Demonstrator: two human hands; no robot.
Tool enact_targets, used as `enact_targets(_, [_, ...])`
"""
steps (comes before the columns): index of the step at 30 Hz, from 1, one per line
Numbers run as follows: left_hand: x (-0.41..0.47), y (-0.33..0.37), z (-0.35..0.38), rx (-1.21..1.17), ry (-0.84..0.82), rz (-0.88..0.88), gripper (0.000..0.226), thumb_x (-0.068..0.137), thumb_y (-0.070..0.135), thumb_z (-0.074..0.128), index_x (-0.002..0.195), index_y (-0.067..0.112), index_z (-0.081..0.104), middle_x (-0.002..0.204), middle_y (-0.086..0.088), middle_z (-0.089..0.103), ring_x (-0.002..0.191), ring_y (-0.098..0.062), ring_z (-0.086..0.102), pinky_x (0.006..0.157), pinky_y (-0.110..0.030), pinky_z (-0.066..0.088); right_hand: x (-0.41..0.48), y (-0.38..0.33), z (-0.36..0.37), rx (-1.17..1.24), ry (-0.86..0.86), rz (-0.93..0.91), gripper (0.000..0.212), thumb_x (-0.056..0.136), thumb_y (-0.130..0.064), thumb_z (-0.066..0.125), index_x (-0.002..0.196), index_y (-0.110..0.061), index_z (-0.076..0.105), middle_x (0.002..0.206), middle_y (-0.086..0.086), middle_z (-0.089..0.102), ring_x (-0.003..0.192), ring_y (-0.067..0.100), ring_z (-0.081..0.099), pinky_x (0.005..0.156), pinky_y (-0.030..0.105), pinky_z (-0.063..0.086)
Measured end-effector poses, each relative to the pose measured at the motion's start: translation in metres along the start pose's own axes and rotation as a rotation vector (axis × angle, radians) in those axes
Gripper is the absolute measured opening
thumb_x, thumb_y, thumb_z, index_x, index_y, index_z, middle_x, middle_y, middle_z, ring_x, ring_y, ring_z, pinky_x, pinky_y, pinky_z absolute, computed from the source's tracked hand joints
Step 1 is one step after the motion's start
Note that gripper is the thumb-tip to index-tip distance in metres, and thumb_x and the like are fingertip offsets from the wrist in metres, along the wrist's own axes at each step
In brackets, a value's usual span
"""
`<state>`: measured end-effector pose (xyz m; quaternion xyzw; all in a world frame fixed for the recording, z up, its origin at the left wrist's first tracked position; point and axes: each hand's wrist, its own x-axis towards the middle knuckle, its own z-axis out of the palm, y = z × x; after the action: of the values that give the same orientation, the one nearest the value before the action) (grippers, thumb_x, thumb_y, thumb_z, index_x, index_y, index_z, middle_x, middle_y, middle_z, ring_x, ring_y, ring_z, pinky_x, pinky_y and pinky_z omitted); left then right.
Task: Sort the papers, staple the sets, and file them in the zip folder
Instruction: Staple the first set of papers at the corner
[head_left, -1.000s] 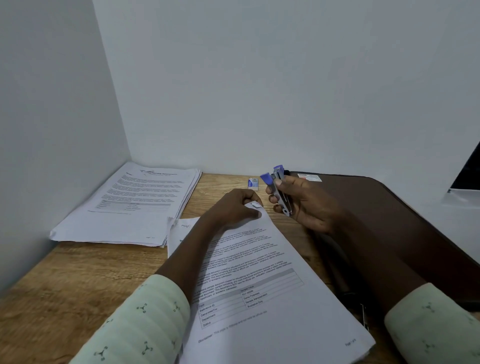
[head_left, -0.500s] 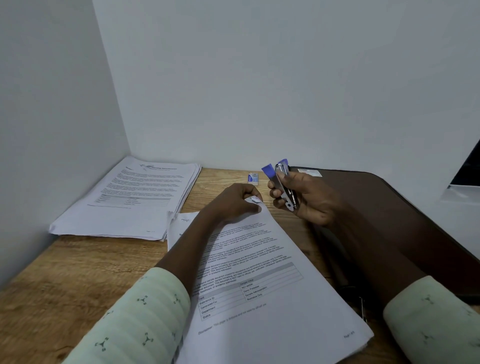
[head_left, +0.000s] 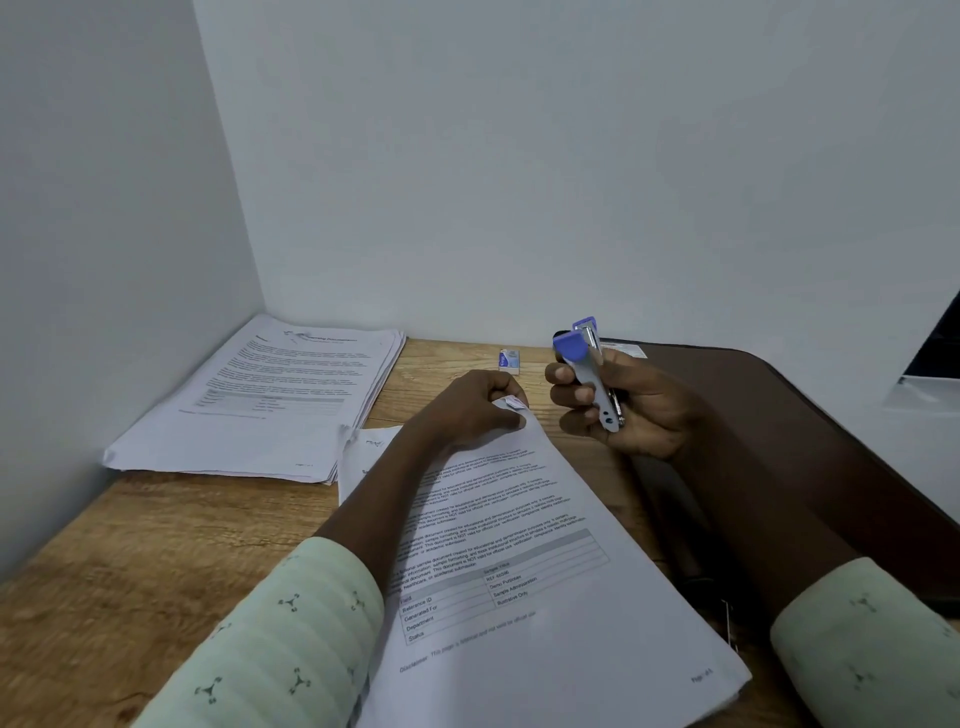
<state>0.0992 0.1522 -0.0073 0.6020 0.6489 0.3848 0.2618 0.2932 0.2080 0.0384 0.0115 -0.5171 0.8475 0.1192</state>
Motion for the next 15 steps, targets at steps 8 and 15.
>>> enact_targets(8, [-0.0018,0.0011,-0.0002,-0.008,-0.002,0.006,0.014,0.082,0.007,0.072,0.084,0.019,0.066,0.081,0.003,0.066,0.081,-0.015,0.06,0.078,-0.031,0.046,-0.0009,0.0005,0.0006,0.104,-0.065,-0.02,0.028,0.105,-0.013,0.037,0.123,0.0,0.054,0.109,0.012,0.059,0.086,0.014,0.06,0.075,0.026,0.049])
enact_targets(15, [-0.0035,0.0023,-0.0007,-0.019,-0.006,0.005,0.013,0.083,0.007,0.071,0.085,0.019,0.066,0.081,0.003,0.066,0.081,-0.016,0.06,0.078,-0.031,0.045,-0.0007,-0.0004,0.003,0.089,-0.139,-0.052,0.02,0.103,-0.012,0.045,0.117,0.001,0.052,0.108,0.013,0.057,0.084,0.016,0.061,0.074,0.028,0.047])
